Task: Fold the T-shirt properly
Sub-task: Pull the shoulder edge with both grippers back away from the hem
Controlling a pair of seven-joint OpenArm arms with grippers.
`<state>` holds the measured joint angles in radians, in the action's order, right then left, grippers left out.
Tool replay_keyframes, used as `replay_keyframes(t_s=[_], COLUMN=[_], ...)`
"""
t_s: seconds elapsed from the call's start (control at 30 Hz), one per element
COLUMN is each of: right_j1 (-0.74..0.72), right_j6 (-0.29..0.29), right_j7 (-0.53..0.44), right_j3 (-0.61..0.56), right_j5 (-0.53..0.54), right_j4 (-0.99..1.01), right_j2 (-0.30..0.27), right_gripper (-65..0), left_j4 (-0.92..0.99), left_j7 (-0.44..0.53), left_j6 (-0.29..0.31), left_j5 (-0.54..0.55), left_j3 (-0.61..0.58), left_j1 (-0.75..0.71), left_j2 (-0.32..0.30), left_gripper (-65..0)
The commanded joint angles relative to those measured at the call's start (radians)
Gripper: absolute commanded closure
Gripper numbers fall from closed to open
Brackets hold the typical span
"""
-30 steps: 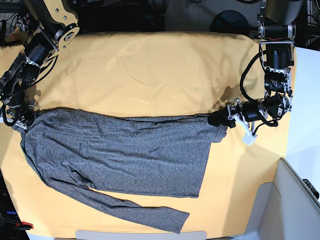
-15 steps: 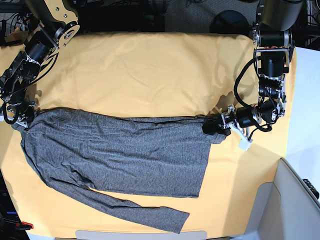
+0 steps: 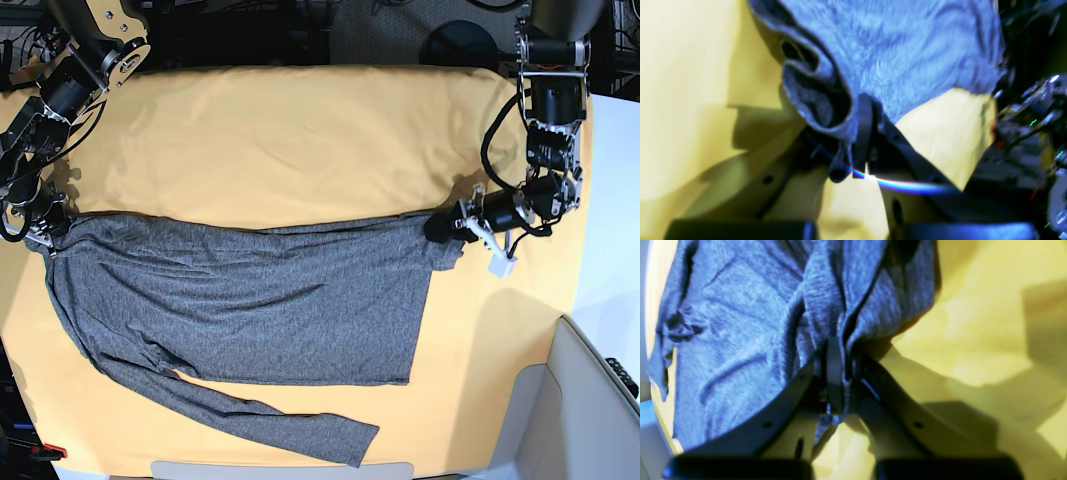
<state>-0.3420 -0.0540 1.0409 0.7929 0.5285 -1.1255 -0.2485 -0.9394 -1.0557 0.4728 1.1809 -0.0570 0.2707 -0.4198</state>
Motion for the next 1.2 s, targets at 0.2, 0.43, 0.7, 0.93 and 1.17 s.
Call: replay_keyframes(t_s=[0.2, 0.43, 0.7, 0.93, 1.17], right_j1=[0.09, 0.232, 0.39, 0.438, 0.482], right_j6=[-0.027, -0.027, -0.027, -0.027, -0.025], right_j7=[0.186, 0.26, 0.258, 0.256, 0.255], right_j3=[0.0, 0.0, 0.0, 0.0, -0.002], right_j5=[-0.051, -0.051, -0.051, -0.051, -0.051], right_j4=[-0.117, -0.276, -0.357, -0.356, -0.351], right_j2=[-0.065, -0.079, -0.094, -0.091, -0.078], right_gripper=[0.0, 0.0, 0.0, 0.0, 0.0], left_j4=[-0.155, -0.313, -0.41, -0.41, -0.41], left_j7=[-0.13, -0.222, -0.225, -0.223, -0.22], left_j6=[-0.023, -0.023, -0.023, -0.023, -0.021], left_j5=[-0.02, -0.023, -0.022, -0.02, -0.02], left_j3=[0.138, 0.294, 0.392, 0.401, 0.4], left_j1=[-0.15, -0.328, -0.505, -0.554, -0.578], left_j2=[-0.066, -0.066, -0.063, -0.06, -0.057], left_gripper=[-0.3, -0.3, -0.3, -0.3, -0.3])
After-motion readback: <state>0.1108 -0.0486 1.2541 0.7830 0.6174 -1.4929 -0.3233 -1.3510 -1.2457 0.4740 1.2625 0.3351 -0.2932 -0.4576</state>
